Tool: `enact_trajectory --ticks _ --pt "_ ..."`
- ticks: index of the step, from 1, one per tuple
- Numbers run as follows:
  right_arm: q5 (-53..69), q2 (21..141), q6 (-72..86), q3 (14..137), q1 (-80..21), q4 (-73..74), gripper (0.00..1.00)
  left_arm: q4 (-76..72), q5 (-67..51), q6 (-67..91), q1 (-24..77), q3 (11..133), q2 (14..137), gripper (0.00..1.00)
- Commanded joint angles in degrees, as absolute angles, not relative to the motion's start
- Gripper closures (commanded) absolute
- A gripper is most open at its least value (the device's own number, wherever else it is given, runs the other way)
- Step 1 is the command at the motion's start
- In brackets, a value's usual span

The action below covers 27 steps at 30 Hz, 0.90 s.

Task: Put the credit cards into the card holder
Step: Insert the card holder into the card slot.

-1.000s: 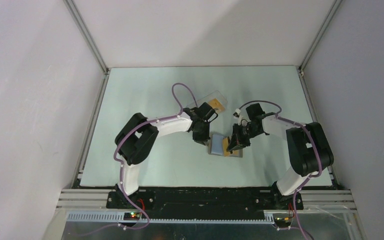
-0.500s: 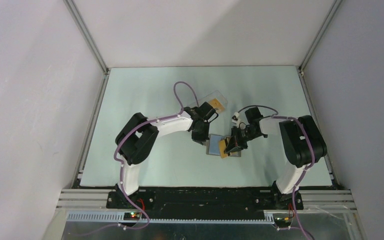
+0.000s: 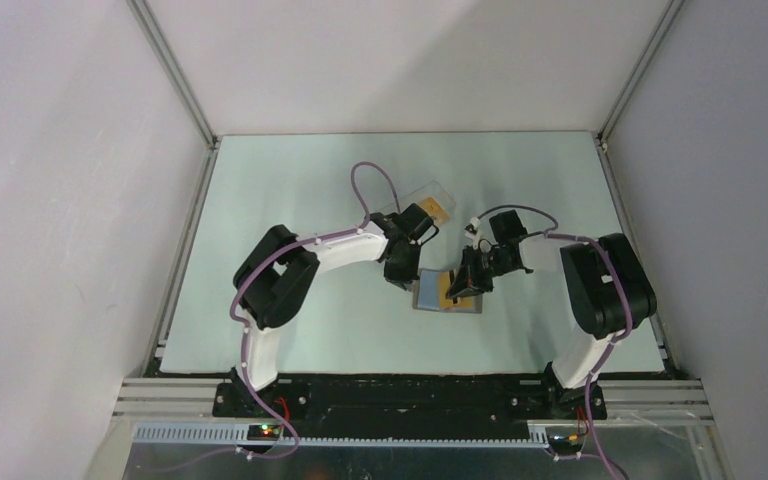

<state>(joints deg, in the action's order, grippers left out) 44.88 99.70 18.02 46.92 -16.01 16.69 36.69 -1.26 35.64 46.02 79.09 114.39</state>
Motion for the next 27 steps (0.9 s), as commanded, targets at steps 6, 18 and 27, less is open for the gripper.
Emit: enact_trajectory --ticks 6,18,27 --pt "38.5 99.5 20.8 46.4 -17.1 10.6 1.00 40.5 2.0 33.4 46.1 79.1 117.1 1.00" --pt "37.8 99.2 23.8 47.3 -19.9 15.5 0.74 40.7 2.1 33.6 46.1 79.1 116.4 1.00" --pt "33.3 97.1 23.2 49.4 -20.6 22.7 0.43 41.2 2.2 33.5 46.0 79.4 116.4 1.00"
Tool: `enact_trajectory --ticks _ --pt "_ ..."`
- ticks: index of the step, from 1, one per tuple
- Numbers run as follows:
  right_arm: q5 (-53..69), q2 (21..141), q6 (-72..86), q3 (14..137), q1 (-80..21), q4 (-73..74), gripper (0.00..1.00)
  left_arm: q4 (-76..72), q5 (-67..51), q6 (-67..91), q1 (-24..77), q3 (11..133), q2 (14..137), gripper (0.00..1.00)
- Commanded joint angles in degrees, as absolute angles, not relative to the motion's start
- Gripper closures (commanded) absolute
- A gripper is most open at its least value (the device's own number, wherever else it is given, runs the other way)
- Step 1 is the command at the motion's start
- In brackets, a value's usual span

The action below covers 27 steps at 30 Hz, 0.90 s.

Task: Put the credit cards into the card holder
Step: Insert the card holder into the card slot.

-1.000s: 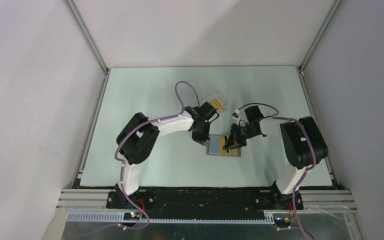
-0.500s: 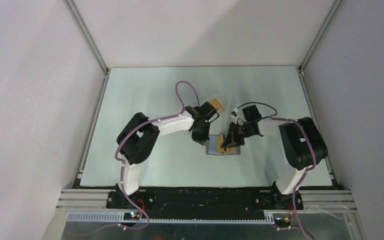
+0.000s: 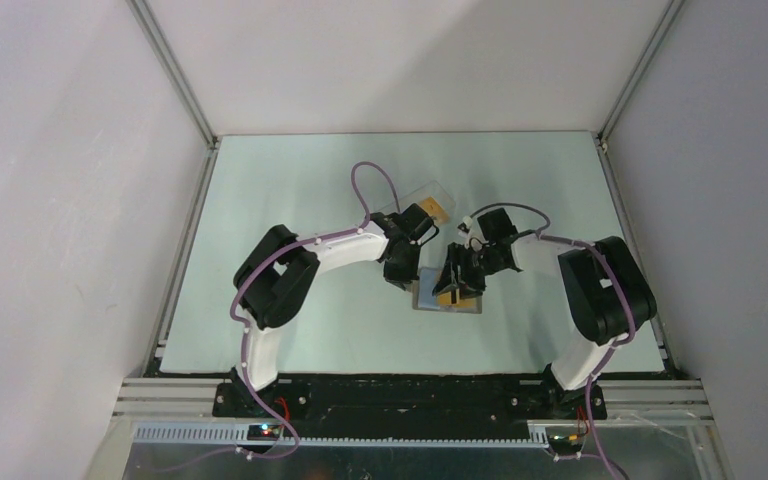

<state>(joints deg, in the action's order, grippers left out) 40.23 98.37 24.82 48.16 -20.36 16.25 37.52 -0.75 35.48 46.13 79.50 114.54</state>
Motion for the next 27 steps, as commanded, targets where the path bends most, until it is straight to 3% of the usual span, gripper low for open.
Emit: enact_trajectory --ticks 1,10,21,27 --pt "32.9 97.0 23.2 49.6 -20.7 23.8 0.40 41.3 2.2 33.4 46.1 79.4 116.4 1.00" --pt "28.3 98.0 23.7 52.9 -23.9 27.9 0.25 41.7 2.3 33.5 46.1 79.8 116.3 1.00" --pt "34.1 104.1 26.7 56.6 -28.8 25.1 0.21 41.8 1.9 33.5 46.1 80.0 116.3 1.00" --pt "29.9 101.3 24.8 56.7 -28.3 30.4 0.18 41.7 1.8 33.5 46.1 80.2 116.5 1.00"
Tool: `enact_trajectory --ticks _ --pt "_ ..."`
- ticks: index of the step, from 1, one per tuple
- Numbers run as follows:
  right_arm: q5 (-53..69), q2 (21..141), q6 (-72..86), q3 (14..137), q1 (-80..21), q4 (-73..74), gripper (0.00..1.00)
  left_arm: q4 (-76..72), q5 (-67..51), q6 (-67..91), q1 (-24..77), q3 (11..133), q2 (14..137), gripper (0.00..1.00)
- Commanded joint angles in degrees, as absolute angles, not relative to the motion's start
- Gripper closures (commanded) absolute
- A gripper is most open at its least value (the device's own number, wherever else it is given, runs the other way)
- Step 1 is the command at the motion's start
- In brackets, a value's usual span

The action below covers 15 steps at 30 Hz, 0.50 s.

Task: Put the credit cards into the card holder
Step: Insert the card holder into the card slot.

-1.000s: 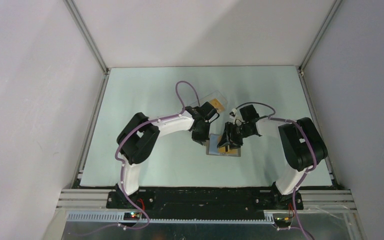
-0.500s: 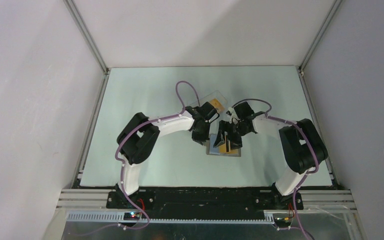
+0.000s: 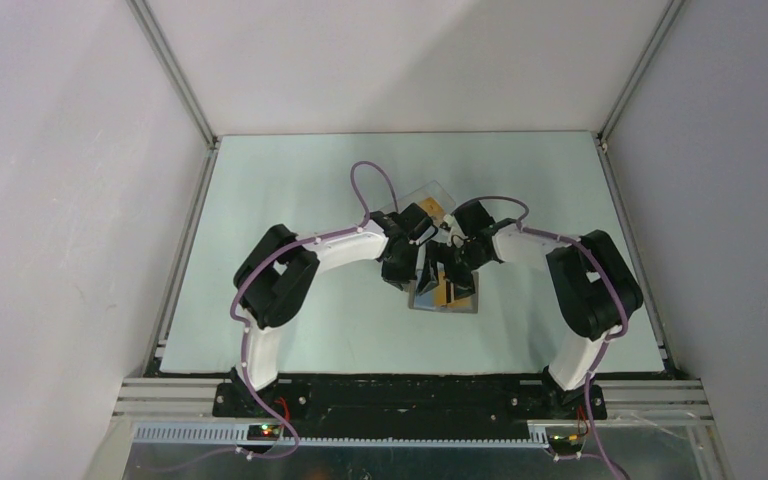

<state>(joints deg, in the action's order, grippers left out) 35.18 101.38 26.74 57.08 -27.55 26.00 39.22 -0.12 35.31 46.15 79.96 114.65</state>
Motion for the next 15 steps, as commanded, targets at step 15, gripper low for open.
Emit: enact_trajectory --ticks 15 --pt "18.6 97.7 24.0 56.8 -28.2 38.1 0.11 41.9 2.4 33.4 46.1 79.8 116.4 1.00"
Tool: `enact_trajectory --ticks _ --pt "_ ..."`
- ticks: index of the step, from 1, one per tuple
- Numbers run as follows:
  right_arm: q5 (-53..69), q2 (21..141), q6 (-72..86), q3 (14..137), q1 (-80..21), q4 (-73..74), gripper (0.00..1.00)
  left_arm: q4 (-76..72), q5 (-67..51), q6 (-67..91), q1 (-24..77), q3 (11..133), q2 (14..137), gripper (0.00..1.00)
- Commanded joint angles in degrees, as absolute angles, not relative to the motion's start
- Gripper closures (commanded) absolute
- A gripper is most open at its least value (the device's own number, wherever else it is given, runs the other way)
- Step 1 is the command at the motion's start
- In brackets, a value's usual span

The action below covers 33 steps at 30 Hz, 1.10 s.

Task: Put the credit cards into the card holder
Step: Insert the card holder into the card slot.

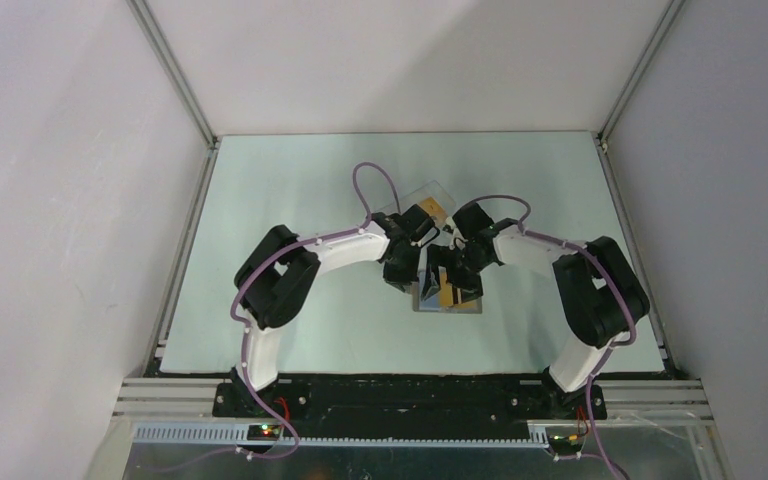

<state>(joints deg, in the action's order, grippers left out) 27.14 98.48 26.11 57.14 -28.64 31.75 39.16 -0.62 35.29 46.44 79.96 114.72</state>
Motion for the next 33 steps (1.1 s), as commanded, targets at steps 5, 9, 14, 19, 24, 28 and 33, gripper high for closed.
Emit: enact_trajectory --ticks 5,9,14,19,24,28,33 --pt "20.0 94.6 23.9 57.1 -27.9 38.3 0.09 42.1 2.4 33.3 46.1 79.8 116.5 1.00" --pt "22.4 92.1 24.0 57.1 -26.7 38.3 0.07 42.0 2.3 33.3 46.1 79.8 116.5 1.00" --pt "22.4 91.8 22.5 57.1 -24.6 38.0 0.07 42.0 2.3 33.3 46.1 79.9 116.7 1.00" --pt "23.6 95.0 20.9 57.8 -23.6 35.6 0.08 42.0 2.2 33.1 46.1 80.2 117.0 1.00" --pt "26.6 98.8 20.3 59.4 -23.1 33.1 0.13 42.0 2.0 33.1 46.1 80.4 117.2 1.00" --pt "27.4 101.4 20.5 60.4 -22.9 31.8 0.16 42.0 1.9 33.2 46.1 80.2 117.2 1.00" --pt "29.8 103.0 20.7 60.9 -23.3 30.8 0.25 42.0 1.6 33.5 46.2 80.4 117.1 1.00"
